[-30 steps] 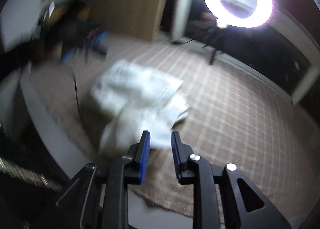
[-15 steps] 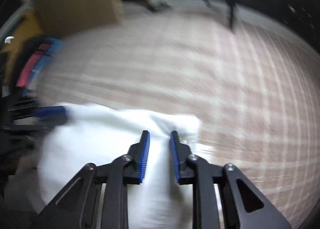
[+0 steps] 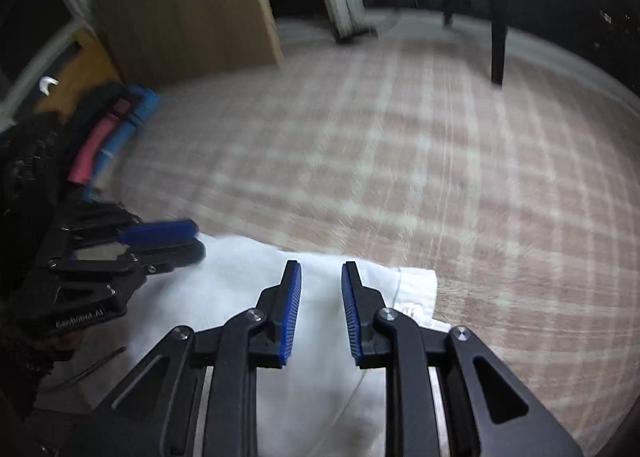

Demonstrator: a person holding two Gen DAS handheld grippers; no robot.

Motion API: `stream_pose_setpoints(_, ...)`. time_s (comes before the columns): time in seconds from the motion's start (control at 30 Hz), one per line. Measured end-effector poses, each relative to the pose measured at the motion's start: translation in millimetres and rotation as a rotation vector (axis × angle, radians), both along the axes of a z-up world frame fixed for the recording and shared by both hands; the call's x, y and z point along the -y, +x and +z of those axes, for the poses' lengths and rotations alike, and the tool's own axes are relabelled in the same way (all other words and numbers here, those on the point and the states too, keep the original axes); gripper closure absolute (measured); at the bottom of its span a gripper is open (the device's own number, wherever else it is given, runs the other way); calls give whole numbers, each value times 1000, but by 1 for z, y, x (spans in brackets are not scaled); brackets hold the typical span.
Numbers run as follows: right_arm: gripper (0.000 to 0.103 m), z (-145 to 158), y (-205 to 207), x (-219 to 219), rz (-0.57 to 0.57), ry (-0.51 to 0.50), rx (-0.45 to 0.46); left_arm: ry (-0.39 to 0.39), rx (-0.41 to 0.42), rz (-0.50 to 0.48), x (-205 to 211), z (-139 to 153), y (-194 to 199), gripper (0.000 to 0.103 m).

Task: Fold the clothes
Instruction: 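Open both grippers and release the folded white shirt on the rug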

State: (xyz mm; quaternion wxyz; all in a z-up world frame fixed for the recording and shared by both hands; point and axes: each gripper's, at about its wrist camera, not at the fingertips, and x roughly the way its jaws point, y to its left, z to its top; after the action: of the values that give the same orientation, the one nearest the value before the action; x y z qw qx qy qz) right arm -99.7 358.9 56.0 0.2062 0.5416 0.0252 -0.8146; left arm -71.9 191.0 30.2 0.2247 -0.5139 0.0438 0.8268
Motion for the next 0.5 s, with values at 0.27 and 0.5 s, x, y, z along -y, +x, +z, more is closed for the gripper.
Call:
stream_pose_setpoints(0.27, 85, 44, 27, -12, 8, -39, -67, 93, -51, 93, 52, 58, 25, 88)
stream_pose_setpoints(0.5, 84, 39, 102, 0, 139, -66, -32, 167, 30, 32, 32, 38, 93, 78)
